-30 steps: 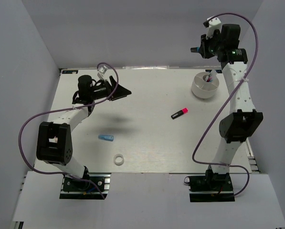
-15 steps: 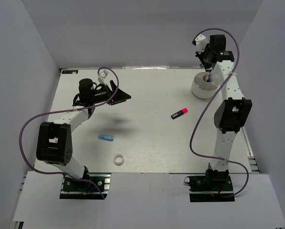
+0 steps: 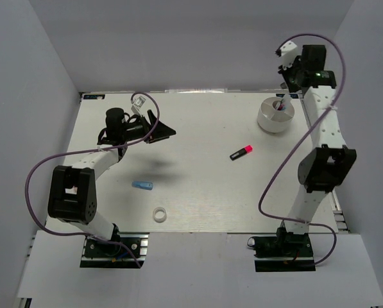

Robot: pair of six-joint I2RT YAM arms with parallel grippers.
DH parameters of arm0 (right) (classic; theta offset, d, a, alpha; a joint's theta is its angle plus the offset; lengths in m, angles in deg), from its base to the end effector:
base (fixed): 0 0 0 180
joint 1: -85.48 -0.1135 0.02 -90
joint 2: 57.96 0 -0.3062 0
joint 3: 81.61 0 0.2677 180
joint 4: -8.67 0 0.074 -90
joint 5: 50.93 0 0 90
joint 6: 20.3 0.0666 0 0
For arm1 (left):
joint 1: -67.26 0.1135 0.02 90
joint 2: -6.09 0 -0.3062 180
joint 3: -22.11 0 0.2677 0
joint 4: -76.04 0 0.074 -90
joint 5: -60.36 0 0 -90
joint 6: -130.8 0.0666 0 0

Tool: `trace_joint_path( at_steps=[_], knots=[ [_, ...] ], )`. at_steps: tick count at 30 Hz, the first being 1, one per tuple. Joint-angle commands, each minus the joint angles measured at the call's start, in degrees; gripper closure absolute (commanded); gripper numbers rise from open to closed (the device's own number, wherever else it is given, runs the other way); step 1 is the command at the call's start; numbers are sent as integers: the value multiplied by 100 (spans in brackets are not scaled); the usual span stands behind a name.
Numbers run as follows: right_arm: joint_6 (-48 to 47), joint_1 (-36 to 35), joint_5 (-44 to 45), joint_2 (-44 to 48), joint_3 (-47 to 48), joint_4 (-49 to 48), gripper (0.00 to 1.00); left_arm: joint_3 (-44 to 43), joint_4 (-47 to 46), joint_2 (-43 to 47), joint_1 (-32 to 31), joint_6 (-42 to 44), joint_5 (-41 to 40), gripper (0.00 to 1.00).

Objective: Sort the stationery into containers
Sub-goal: Place the pen in the storage box.

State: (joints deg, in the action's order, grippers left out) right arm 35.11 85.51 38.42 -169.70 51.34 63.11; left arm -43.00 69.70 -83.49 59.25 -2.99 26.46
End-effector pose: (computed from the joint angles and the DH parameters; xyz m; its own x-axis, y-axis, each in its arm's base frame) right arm 0.5006 0.0005 0.4177 -0.4460 -0.5674 -0.6921 -0.3185 0.8233 -0.4698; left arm 0.3558 -0.1059 0.2742 -0.8168 -0.2748 -0.5073 0.4067 0.3494 -0.8441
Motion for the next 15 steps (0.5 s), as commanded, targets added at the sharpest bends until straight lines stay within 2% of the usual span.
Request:
trace_joint_path(
  at_steps=[1, 4, 8, 15],
  knots=[
    [452, 373, -401, 978, -126, -90, 100, 22, -84, 336, -16, 37, -20, 2],
    [733, 593, -550, 1198, -223, 313, 100, 13, -57, 380, -16, 46, -28, 2],
    [892, 919, -674, 1050, -373, 736, 100, 57, -14, 415, -16, 55, -46, 2],
    [1121, 1561, -1288, -110, 1076, 1888, 100, 66, -31, 415, -16, 64, -28, 2]
  ],
)
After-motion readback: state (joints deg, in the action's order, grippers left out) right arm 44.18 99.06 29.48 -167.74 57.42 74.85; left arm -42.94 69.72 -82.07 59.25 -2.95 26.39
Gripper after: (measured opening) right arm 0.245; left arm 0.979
